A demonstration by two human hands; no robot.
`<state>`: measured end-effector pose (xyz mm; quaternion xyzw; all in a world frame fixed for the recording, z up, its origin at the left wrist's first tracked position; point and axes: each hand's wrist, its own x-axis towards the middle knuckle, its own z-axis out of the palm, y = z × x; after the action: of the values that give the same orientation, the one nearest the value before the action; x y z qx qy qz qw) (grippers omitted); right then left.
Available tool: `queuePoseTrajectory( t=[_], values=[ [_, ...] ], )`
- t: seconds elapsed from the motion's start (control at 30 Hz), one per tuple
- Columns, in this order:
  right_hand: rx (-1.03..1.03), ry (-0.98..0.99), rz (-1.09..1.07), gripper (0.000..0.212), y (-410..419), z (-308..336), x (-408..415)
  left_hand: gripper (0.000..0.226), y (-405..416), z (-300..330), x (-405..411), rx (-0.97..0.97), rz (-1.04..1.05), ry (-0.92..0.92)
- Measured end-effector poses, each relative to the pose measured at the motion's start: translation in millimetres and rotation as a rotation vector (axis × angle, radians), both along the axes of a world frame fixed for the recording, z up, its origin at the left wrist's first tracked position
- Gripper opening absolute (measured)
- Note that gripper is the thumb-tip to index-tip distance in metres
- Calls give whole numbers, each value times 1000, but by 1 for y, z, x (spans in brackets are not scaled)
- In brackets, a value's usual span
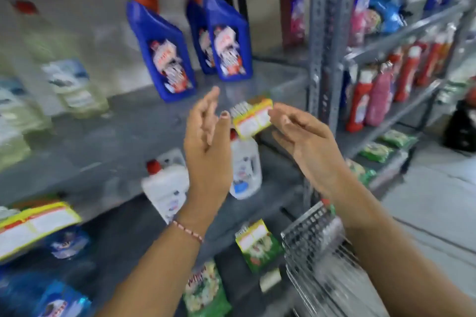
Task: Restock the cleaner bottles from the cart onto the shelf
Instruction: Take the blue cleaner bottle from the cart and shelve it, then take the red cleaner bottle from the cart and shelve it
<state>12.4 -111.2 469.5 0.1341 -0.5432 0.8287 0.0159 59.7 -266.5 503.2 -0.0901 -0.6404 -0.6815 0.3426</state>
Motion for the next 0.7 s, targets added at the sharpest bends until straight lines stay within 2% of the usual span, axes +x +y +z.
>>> queuePoseTrajectory(
  t=[0.07,0.13,0.2,0.3,0.4,0.47,0.53,0.57,0.63,0.7],
  values=[
    [37,-167,-105,22,39,-61,9,28,30,-51,-2,-14,-150,-136],
    [125,-400,-234,26,91,-136,23,21,76,-123,-14,-2,-325,-460],
    [169,-593,-294,29,129,-196,38,17,111,-189,-24,-18,-411,-788],
    [247,-830,-383,13,182,-280,67,12,165,-280,-26,-132,-573,-1215],
    [294,-1015,-391,25,220,-349,94,25,210,-343,-18,-246,-708,-1536],
    [242,-1190,-412,19,238,-390,110,30,234,-375,-13,-352,-761,-1652],
    [200,-1339,-443,17,247,-436,119,12,255,-408,-15,-483,-786,-1711],
    [180,-1391,-453,16,249,-457,123,13,266,-429,-17,-560,-778,-1738],
    [139,-1464,-421,10,244,-491,129,18,280,-460,-20,-677,-801,-1765],
    [137,-1526,-393,16,238,-507,129,33,295,-495,-20,-720,-825,-1809]
  ],
)
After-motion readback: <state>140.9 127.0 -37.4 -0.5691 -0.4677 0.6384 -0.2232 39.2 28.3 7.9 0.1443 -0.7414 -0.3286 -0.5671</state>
